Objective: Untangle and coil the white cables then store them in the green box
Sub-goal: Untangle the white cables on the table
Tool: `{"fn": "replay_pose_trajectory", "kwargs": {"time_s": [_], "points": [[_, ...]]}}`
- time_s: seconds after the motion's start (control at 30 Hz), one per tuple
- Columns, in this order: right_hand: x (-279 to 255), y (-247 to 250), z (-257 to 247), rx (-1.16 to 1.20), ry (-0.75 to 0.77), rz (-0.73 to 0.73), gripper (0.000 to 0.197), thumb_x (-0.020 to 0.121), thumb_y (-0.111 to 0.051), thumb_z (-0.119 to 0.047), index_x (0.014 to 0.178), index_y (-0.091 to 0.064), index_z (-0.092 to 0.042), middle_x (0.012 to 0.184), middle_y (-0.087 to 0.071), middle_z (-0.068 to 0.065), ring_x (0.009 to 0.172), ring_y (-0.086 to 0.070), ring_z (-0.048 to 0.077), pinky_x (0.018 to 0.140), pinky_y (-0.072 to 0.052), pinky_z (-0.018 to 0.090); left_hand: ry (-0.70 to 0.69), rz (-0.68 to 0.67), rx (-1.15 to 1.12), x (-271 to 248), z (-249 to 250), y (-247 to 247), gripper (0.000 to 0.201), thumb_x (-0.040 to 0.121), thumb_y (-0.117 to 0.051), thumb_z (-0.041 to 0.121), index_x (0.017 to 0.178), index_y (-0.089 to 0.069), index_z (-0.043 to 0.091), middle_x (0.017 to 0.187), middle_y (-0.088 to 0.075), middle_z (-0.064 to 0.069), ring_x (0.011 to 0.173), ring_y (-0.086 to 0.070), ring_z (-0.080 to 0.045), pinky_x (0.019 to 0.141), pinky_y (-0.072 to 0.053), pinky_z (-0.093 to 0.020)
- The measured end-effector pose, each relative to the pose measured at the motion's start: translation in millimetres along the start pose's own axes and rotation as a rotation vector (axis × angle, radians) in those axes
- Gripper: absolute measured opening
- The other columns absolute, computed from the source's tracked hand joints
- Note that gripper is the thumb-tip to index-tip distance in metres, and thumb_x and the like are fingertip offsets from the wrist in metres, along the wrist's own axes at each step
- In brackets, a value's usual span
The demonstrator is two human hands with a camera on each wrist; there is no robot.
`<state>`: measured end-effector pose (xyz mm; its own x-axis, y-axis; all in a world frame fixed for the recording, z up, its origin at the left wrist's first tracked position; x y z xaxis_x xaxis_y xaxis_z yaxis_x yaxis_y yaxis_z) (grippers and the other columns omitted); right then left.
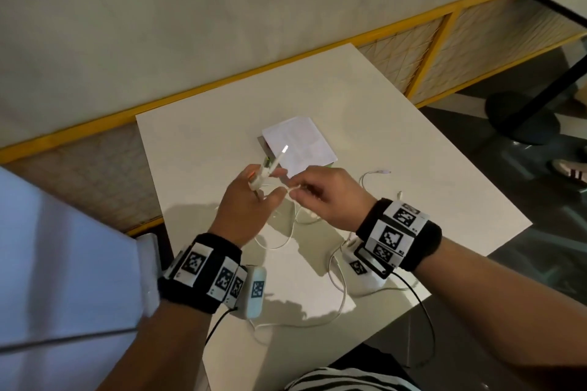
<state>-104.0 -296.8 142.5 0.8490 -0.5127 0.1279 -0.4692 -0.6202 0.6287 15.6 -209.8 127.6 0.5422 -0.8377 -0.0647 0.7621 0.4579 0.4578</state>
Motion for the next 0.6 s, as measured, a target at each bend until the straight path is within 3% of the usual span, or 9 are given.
{"fn": "replay_pose_trajectory", "kwargs": {"time_s": [0.07, 0.13, 0.23, 0.3, 0.4, 0.47, 0.57, 0.6], "points": [[4.4, 10.7, -2.1, 0.077, -0.003, 0.066, 0.017, 0.088, -0.061, -0.018, 0.096, -0.069, -0.005, 0.075, -0.059, -0.006, 0.064, -0.054, -0.009, 0.062, -0.037, 0.005, 0.032, -0.019, 0.000, -1.1, -1.0, -0.3, 0.011, 0.086, -0.069, 0.013, 0.092, -0.070, 0.022, 0.047, -0.054, 0.016, 0.044, -0.043, -0.005, 0.049, -0.035, -0.008], [6.6, 15.8, 1.6, 0.187, -0.063, 0.098, 0.011, 0.087, -0.064, -0.014, 0.094, -0.069, -0.006, 0.073, -0.062, -0.002, 0.062, -0.055, -0.002, 0.063, -0.039, 0.007, 0.048, -0.056, -0.057, -6.1, -1.8, -1.9, 0.008, 0.086, -0.071, 0.017, 0.084, -0.069, 0.025, 0.052, -0.062, 0.016, 0.045, -0.048, 0.000, 0.052, -0.036, -0.007], [8.4, 8.0, 6.9, 0.349, -0.119, 0.089, 0.008, 0.083, -0.069, -0.018, 0.089, -0.064, -0.020, 0.072, -0.063, 0.010, 0.062, -0.053, 0.016, 0.064, -0.045, 0.024, 0.051, -0.079, -0.118, -10.5, -3.7, -5.7, 0.008, 0.086, -0.072, 0.022, 0.081, -0.068, 0.016, 0.068, -0.069, -0.003, 0.062, -0.058, -0.006, 0.063, -0.043, -0.015], [9.1, 0.0, 8.4, 0.416, -0.126, 0.087, 0.014, 0.081, -0.069, -0.021, 0.088, -0.061, -0.030, 0.075, -0.066, 0.016, 0.065, -0.057, 0.020, 0.065, -0.047, 0.032, 0.029, -0.103, -0.085, -12.0, -0.7, -11.9, 0.021, 0.090, -0.066, 0.023, 0.082, -0.064, 0.004, 0.064, -0.059, -0.002, 0.059, -0.052, -0.007, 0.059, -0.040, -0.016], [9.5, -7.4, 6.7, 0.475, -0.121, 0.091, 0.026, 0.084, -0.065, -0.013, 0.099, -0.055, -0.031, 0.074, -0.067, 0.000, 0.064, -0.057, 0.014, 0.067, -0.047, 0.029, 0.054, -0.111, -0.072, -13.2, 0.9, -17.9, 0.029, 0.085, -0.051, 0.038, 0.070, -0.059, 0.014, 0.053, -0.053, 0.011, 0.052, -0.044, -0.003, 0.062, -0.038, -0.026], [7.2, -12.0, 10.0, 0.506, -0.150, 0.114, 0.027, 0.084, -0.061, -0.011, 0.100, -0.052, -0.031, 0.077, -0.066, -0.004, 0.067, -0.056, 0.015, 0.067, -0.047, 0.029, 0.096, -0.052, -0.124, -15.3, -3.3, -16.3, 0.028, 0.082, -0.046, 0.043, 0.066, -0.056, 0.022, 0.055, -0.054, 0.009, 0.054, -0.045, -0.002, 0.066, -0.038, -0.027], [-3.9, -22.6, 28.1, 0.432, -0.211, 0.123, 0.017, 0.081, -0.055, -0.017, 0.095, -0.055, -0.027, 0.079, -0.064, -0.007, 0.071, -0.057, 0.013, 0.069, -0.048, 0.028, 0.115, 0.084, -0.227, -15.3, -13.2, -7.1, 0.035, 0.087, -0.052, 0.041, 0.066, -0.055, 0.013, 0.062, -0.054, 0.002, 0.059, -0.053, -0.006, 0.067, -0.043, -0.025], [-9.2, -27.2, 38.5, 0.373, -0.233, 0.109, 0.014, 0.083, -0.055, -0.017, 0.095, -0.057, -0.025, 0.079, -0.063, -0.009, 0.070, -0.057, 0.008, 0.070, -0.047, 0.024, 0.115, 0.105, -0.298, -13.9, -14.9, -5.0, 0.036, 0.093, -0.053, 0.035, 0.067, -0.053, 0.009, 0.059, -0.053, 0.000, 0.057, -0.055, -0.007, 0.066, -0.046, -0.024]]}}
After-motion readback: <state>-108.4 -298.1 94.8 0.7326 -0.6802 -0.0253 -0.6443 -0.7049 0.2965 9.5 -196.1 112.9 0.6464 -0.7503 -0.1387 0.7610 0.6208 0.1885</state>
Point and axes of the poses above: each hand's wrist, its own x-axis towards the middle knuckle, its own y-axis out of the back of the hand, z = x × y, the point moved 6 cm from there along x, towards the middle knuckle
